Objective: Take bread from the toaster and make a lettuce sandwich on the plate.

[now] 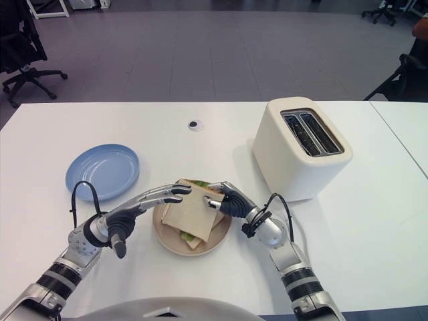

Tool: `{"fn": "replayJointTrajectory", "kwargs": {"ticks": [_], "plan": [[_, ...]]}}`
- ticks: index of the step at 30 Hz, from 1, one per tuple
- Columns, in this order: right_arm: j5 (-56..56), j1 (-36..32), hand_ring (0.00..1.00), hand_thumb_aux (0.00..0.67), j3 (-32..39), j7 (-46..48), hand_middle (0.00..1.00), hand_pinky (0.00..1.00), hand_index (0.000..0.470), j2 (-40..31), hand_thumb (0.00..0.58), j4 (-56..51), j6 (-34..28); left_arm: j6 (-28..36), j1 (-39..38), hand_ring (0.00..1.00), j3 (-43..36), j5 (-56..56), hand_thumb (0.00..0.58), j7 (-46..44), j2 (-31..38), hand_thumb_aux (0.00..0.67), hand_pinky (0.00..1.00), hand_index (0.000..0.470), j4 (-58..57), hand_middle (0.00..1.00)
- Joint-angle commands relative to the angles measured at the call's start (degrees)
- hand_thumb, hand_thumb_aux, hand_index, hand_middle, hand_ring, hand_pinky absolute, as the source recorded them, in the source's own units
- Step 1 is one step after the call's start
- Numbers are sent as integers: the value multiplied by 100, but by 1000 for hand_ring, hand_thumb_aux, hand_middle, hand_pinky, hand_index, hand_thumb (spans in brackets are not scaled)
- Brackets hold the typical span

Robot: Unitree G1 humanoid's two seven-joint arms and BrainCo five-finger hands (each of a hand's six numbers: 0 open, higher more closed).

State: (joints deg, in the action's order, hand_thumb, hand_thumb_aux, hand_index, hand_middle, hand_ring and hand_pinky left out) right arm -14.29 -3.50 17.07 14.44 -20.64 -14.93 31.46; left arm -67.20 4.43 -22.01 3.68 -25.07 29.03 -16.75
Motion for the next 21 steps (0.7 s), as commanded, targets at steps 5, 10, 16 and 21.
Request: {"fn": "replayJointTrajectory", "kwargs": {"ticks": [5,10,16,21], "plan": [[-615,-67,1000,670,68,-152,1000,1000,470,-206,580,-387,-1,1309,570,0,30,-3881,0,1447,-199,0,0,0,-1591,0],[-683,-120,769,118,-1,-309,769,769,83,-229,187,-370,55,1312,638,0,-451,-4314,58,1610,-141,34,0,24,-2011,0],[-329,-178,0,0,-429,-509,0,0,0,-193,0,-37,166,1199,713,0,-680,-4239,425,1672,-69,323,0,227,-2133,0],[-147,-246,0,0,-915,-719,0,0,0,-293,0,153,360,1216,743,0,-740,-4247,379,1818,-2,276,0,194,-2132,0]]}}
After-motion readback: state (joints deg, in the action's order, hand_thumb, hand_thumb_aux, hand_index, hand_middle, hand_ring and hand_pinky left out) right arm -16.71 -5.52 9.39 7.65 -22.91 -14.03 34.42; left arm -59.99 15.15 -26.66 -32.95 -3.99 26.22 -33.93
